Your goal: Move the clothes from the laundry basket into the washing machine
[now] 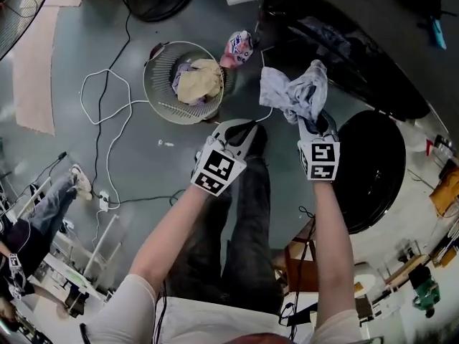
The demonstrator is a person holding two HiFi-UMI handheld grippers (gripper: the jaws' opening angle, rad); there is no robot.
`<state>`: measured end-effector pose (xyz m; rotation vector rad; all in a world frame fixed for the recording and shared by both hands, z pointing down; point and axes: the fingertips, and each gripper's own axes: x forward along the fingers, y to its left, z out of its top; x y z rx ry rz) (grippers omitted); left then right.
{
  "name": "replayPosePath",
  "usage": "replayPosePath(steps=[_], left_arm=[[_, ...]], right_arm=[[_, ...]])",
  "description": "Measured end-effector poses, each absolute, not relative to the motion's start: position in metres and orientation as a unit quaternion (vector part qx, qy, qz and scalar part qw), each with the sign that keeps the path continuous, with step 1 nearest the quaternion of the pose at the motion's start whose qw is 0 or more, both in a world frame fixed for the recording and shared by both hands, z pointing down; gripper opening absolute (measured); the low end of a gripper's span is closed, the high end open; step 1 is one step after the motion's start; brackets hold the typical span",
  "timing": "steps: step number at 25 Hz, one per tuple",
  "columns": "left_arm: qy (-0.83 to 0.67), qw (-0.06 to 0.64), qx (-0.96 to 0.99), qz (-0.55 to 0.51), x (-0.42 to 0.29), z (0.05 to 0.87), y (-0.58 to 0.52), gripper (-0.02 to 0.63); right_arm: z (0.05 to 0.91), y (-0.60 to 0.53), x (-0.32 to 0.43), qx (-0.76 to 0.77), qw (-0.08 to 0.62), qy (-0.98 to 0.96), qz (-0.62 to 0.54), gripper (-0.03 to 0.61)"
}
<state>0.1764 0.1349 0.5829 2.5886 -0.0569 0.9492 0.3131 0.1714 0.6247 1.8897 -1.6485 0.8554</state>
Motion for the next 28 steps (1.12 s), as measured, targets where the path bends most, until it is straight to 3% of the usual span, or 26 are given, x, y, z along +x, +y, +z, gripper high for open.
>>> replayPosePath(steps=[5,28], left_arm=[[0.004,0.178,0.927,0.329,0.197,0.588,0.153,0.006],[0.049,0.125,0.945,0.298,0.278,0.658,0.163,0.006]], right_arm=[[0.622,0.188,0.353,0.76,0.19,-0.546,0.297,0.133],[0.635,0.201,0.475,0.884,0.068,-0.43,0.169,0.132]])
